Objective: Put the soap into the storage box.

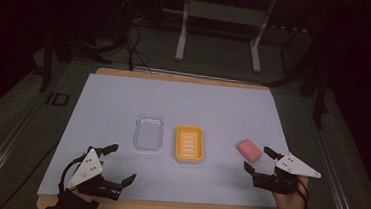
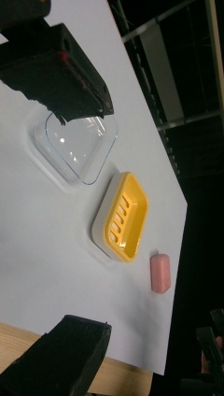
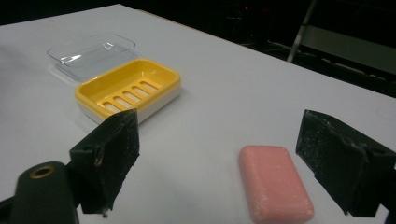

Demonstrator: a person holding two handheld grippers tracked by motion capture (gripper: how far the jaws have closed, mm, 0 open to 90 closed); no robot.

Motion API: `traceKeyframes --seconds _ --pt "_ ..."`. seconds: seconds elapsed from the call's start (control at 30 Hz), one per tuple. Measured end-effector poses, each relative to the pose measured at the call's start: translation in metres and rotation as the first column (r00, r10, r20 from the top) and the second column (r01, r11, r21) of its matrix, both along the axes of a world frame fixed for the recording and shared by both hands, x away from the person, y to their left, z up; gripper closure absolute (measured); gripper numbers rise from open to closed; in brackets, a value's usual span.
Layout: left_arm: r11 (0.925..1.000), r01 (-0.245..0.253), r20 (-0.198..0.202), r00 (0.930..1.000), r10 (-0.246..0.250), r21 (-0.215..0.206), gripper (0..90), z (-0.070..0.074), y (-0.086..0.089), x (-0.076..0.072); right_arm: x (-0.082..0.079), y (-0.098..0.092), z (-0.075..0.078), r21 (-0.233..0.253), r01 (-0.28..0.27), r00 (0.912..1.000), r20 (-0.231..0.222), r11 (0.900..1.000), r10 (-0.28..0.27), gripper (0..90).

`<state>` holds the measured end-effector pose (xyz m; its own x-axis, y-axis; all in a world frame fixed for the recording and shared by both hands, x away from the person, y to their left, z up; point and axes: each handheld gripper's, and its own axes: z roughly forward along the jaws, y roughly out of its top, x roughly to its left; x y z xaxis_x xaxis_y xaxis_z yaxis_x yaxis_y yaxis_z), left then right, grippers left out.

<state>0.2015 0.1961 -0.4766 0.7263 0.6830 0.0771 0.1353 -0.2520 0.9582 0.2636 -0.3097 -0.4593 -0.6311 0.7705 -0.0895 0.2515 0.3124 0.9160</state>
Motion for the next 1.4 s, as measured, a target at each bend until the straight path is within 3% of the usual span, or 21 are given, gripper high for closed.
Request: traceKeyframes --seconds 0.1,0.3,0.37,0.57,0.63,0.77,0.8,0.83,0.87,0.9,0.93,0.97,1.0,1.03,1.1,1.13,1.2,1.3,1.33,1.37,1.4 --pt "1.0 -0.002 0.002 1.0 0.002 0.0 0.6 0.0 0.0 0.0 0.001 0.0 0.0 -0.011 -0.002 0.9999 0.01 1.0 0.003 13.5" --pt "1.0 -0.004 0.003 1.0 0.004 0.0 0.6 0.0 0.0 0.0 0.009 0.003 -0.006 -0.047 -0.018 0.9989 -0.044 0.999 0.016 14.7" --pt "1.0 -0.005 0.003 1.0 0.005 0.0 0.6 0.0 0.001 0.0 0.012 0.006 -0.006 -0.028 -0.076 0.9966 -0.034 0.997 0.075 15.9" --pt "1.0 -0.009 0.003 1.0 0.009 0.002 0.6 0.0 0.0 0.0 0.02 0.012 -0.008 -0.066 -0.031 0.9992 -0.025 0.997 0.03 16.2" --pt "1.0 -0.01 0.005 0.9999 0.01 0.001 0.6 0.0 0.0 0.0 0.024 0.011 -0.011 -0.039 0.04 0.9912 -0.125 0.998 -0.045 16.1" --pt "1.0 -0.009 0.006 0.9999 0.009 0.002 0.6 0.0 0.0 0.0 0.031 0.011 -0.017 -0.085 0.104 0.9607 -0.249 0.991 -0.122 16.1" --pt "1.0 -0.009 0.006 0.9999 0.009 0.002 0.6 0.0 0.0 0.0 0.031 0.011 -0.017 -0.085 0.104 0.9607 -0.249 0.991 -0.122 16.1" --pt "1.0 -0.007 0.003 1.0 0.007 0.005 0.6 0.0 0.0 0.0 0.032 0.011 -0.021 -0.119 0.115 0.9408 -0.306 0.986 -0.146 16.1" --pt "1.0 -0.007 0.003 1.0 0.007 0.005 0.6 0.0 0.0 0.0 0.032 0.011 -0.021 -0.119 0.115 0.9408 -0.306 0.986 -0.146 16.1" --pt "1.0 -0.007 0.004 1.0 0.007 0.005 0.6 0.0 0.0 0.0 0.033 0.012 -0.023 -0.15 0.122 0.9258 -0.339 0.981 -0.167 16.0" --pt "1.0 -0.006 0.005 1.0 0.006 0.008 0.6 0.0 0.0 0.0 0.033 0.012 -0.023 -0.15 0.122 0.9258 -0.339 0.981 -0.167 16.0" --pt "1.0 -0.006 0.004 1.0 0.006 0.007 0.6 0.0 0.0 0.0 0.035 0.011 -0.024 -0.171 0.127 0.9058 -0.382 0.977 -0.184 16.0" --pt "1.0 -0.006 0.004 1.0 0.006 0.007 0.6 0.0 0.0 0.0 0.036 0.01 -0.024 -0.174 0.126 0.8947 -0.405 0.977 -0.188 16.0" --pt "0.9999 -0.007 0.005 1.0 0.007 0.008 0.6 0.0 -0.001 0.0 0.036 0.01 -0.024 -0.174 0.126 0.8947 -0.405 0.977 -0.188 16.0" --pt "0.9999 -0.007 0.004 1.0 0.007 0.008 0.6 0.0 0.0 0.0 0.038 0.008 -0.023 -0.187 0.134 0.8661 -0.455 0.973 -0.207 16.1" --pt "0.9999 -0.007 0.005 1.0 0.007 0.009 0.6 0.0 0.0 0.0 0.041 0.006 -0.023 -0.191 0.135 0.8349 -0.507 0.972 -0.215 16.0" --pt "0.9999 -0.007 0.006 1.0 0.007 0.008 0.6 0.0 0.0 0.0 0.041 0.005 -0.022 -0.203 0.137 0.8259 -0.517 0.969 -0.225 16.0" --pt "0.9999 -0.007 0.006 1.0 0.007 0.011 0.6 0.0 -0.001 0.0 0.043 0.003 -0.018 -0.235 0.147 0.7812 -0.569 0.961 -0.258 16.0" --pt "0.9999 -0.006 0.006 1.0 0.006 0.012 0.6 0.0 0.0 0.0 0.043 0.002 -0.018 -0.236 0.145 0.7704 -0.582 0.961 -0.259 16.0" --pt "0.9999 -0.007 0.006 1.0 0.007 0.012 0.6 0.0 -0.001 0.0 0.043 0.002 -0.018 -0.236 0.145 0.7704 -0.582 0.961 -0.259 16.0" --pt "0.9999 -0.007 0.006 1.0 0.007 0.013 0.6 0.0 -0.001 0.0 0.044 0.002 -0.017 -0.243 0.142 0.7567 -0.598 0.96 -0.263 16.0"
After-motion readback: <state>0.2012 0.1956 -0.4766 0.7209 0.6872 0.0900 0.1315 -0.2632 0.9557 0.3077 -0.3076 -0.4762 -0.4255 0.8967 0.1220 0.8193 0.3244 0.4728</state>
